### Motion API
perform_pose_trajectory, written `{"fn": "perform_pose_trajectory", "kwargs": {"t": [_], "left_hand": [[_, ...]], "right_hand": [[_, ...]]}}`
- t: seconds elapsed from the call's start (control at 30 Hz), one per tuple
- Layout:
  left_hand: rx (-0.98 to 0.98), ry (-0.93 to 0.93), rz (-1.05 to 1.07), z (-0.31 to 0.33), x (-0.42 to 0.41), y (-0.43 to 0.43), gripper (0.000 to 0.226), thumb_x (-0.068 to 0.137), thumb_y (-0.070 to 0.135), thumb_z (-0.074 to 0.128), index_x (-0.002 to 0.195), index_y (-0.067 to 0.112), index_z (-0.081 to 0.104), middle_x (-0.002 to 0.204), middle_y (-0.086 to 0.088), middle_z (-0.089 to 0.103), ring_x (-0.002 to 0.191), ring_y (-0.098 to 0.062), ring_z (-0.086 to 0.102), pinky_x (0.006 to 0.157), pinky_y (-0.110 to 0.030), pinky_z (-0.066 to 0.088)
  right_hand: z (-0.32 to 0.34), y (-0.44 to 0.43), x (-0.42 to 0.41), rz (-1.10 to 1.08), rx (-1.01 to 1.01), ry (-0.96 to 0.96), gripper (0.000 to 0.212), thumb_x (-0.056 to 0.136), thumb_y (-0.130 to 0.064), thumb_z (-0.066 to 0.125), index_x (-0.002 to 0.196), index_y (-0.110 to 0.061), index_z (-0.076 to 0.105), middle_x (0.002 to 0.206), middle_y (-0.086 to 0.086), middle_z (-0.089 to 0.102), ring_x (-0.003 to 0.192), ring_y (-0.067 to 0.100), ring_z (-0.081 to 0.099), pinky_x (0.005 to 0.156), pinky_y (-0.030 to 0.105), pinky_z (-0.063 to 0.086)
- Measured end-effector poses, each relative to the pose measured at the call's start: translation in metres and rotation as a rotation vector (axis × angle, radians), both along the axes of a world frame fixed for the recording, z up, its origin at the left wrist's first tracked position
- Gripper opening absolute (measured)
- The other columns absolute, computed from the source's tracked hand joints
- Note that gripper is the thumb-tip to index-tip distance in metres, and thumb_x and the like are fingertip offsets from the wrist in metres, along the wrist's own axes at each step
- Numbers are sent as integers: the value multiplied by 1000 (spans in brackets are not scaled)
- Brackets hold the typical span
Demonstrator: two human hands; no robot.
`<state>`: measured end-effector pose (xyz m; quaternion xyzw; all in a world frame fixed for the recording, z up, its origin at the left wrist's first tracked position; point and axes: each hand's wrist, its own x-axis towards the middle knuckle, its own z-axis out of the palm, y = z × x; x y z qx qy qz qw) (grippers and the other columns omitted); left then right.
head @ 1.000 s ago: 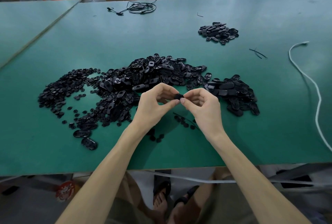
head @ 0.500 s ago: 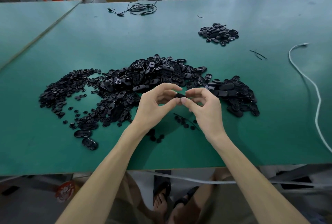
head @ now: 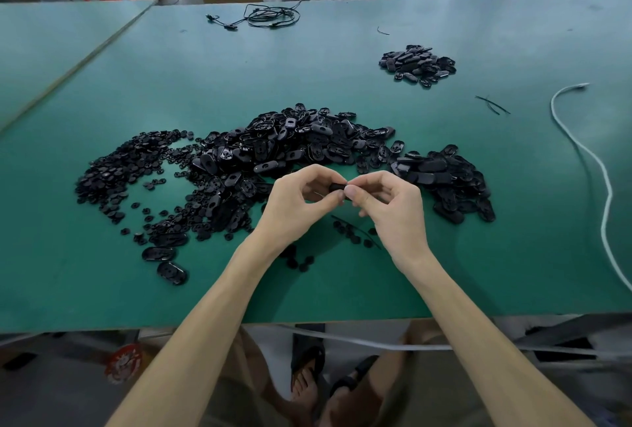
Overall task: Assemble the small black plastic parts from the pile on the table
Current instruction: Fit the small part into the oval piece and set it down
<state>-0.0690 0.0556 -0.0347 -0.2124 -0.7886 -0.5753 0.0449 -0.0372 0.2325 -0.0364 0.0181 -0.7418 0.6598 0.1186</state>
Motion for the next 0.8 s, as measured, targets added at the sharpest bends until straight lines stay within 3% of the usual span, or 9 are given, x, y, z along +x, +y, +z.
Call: {"fn": "perform_pose_trajectory", "kwargs": {"t": [0.27,0.4,0.57,0.8], "left_hand": [[-20,-5,24,-2,0,0,18,89,4,74,100,18,71,91,4,76,84,-19,75,79,-28,60],[-58,0,54,-4,1,1,19,85,8,72,96,23,69,89,10,75,79,-12,73,77,-20,57],[-74,8,67,-6,0,1,21,84,10,71,93,29,67,88,11,74,78,-12,71,77,-22,57],[47,-50,11,-2,-1,-2,15,92,5,78,104,13,75,94,-1,79,84,-20,78,83,-33,63]], "right_hand": [[0,-3,0,18,47,5,12,92,-16,79,90,-28,76,85,-9,77,80,11,72,75,29,56],[-1,-4,0,25,99,-9,13,92,-16,79,91,-29,76,84,-11,77,80,10,72,74,27,55],[-1,-4,0,27,122,-16,11,92,-17,80,90,-27,76,82,-13,76,78,8,70,74,30,56],[0,-2,0,6,47,6,13,93,-14,77,91,-26,75,82,-10,76,75,6,69,70,23,51]]}}
